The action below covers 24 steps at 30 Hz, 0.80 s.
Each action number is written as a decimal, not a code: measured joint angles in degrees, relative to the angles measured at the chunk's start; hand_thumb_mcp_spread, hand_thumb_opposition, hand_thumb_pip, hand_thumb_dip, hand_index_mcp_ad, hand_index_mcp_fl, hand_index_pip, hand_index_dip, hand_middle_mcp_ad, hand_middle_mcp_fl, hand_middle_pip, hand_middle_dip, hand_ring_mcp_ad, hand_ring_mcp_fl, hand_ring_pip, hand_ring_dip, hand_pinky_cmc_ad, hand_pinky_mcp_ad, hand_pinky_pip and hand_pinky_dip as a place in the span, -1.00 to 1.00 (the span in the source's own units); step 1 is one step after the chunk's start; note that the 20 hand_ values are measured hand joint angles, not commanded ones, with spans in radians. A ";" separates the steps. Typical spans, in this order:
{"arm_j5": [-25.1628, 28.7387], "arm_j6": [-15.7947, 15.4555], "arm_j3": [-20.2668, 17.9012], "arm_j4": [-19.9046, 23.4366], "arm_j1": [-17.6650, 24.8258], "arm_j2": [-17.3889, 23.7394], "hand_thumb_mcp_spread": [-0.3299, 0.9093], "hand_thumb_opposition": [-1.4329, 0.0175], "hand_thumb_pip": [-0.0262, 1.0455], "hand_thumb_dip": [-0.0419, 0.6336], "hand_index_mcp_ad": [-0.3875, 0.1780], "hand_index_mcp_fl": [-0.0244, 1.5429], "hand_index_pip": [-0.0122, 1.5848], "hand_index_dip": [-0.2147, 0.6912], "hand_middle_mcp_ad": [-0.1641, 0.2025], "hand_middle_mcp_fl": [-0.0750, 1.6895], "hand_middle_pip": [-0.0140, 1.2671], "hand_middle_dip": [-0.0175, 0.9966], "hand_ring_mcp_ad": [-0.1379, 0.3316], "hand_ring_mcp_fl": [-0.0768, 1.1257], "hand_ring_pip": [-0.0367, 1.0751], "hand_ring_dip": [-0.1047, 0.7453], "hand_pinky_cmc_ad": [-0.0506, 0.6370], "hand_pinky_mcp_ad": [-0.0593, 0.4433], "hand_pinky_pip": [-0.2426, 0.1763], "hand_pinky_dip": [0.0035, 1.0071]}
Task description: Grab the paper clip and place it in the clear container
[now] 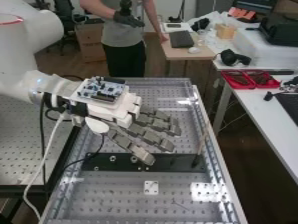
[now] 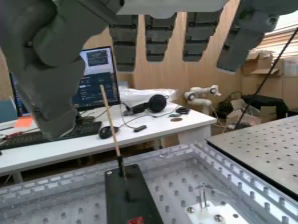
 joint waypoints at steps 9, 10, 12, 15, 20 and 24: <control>-1.82 -0.86 2.22 0.73 -3.15 -4.95 0.03 -0.05 0.25 -0.32 -0.06 -0.66 0.01 -0.64 -0.10 -0.94 -0.78 -0.70 0.13 -0.87 -0.78 -0.55 -0.01 0.23 -0.20 -0.35; -2.28 -1.06 2.79 0.77 -3.64 -5.77 0.04 -0.07 0.25 -0.31 -0.06 -0.65 0.05 -0.64 -0.10 -0.94 -0.79 -0.70 0.13 -0.87 -0.78 -0.55 -0.01 0.22 -0.20 -0.35; -2.70 -1.21 3.32 0.79 -4.05 -6.47 0.04 -0.07 0.26 -0.31 -0.06 -0.64 0.13 -0.64 -0.10 -0.94 -0.78 -0.70 0.13 -0.87 -0.78 -0.55 -0.01 0.23 -0.20 -0.35; -3.66 -1.56 4.59 0.82 -4.96 -8.00 0.05 -0.09 0.33 -0.27 -0.12 -0.62 0.25 -0.64 -0.08 -0.94 -0.78 -0.69 0.14 -0.87 -0.78 -0.55 -0.01 0.23 -0.18 -0.35; -5.59 -2.45 7.12 0.47 -6.37 -10.56 0.05 -0.11 0.33 -0.27 -0.12 -0.58 0.40 -0.64 -0.10 -0.90 -0.78 -0.69 0.12 -0.87 -0.78 -0.55 -0.01 0.23 -0.20 -0.36; -7.44 -4.38 9.20 -0.17 -7.40 -12.41 0.09 -0.13 0.33 -0.22 -0.13 -0.59 0.52 -0.63 -0.10 -0.91 -0.78 -0.69 0.12 -0.87 -0.78 -0.55 -0.01 0.23 -0.20 -0.36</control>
